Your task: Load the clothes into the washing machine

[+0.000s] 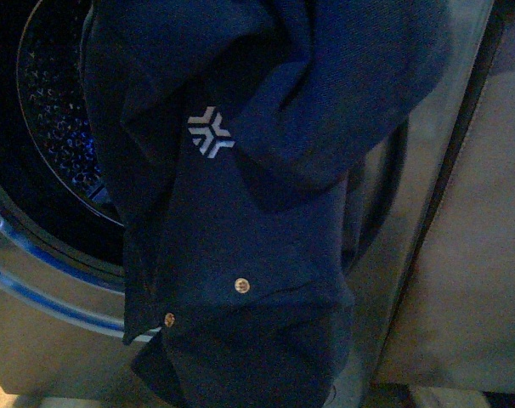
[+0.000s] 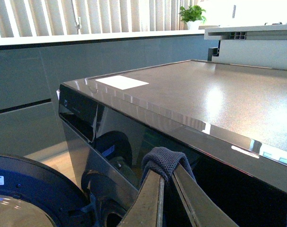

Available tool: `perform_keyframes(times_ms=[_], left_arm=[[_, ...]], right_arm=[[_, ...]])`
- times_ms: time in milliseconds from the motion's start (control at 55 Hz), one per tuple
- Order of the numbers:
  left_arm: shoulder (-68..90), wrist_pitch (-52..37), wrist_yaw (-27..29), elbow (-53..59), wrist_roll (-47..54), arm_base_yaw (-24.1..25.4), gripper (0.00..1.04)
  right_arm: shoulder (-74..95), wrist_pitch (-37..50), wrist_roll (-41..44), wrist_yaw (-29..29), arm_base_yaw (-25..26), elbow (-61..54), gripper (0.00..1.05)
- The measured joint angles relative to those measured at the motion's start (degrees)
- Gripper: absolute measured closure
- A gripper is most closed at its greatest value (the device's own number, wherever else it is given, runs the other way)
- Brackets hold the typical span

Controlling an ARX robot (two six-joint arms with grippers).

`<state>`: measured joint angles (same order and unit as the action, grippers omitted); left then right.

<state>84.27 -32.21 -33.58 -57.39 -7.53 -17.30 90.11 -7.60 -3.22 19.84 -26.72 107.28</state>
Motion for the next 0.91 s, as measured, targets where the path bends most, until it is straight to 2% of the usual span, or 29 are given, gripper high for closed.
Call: perform_keyframes(times_ms=[273,418,600,909], left_arm=[[1.33,-7.08,-1.77,-0.28,-6.56,-4.48,0.07],[2.78,-4.66,1.18,-1.75,-5.95,-6.32,0.07],[6.29,-1.57,6.91,-2.03,0.81,-9.4,0.07],[10.4,-1.42,12.39,-1.05,4.76,-10.58,0.07]], right_arm=[[0.0,0.0,0.0,-0.04,0.02,0.0,1.02],[-0.02,0.02,0.0,-0.04,0.0,0.0,1.02],[-0.02,0.0,0.0,-0.26,0.09,0.0,1.02],[0.0,0.0,0.02,-0.26,0.11,0.0,1.02]])
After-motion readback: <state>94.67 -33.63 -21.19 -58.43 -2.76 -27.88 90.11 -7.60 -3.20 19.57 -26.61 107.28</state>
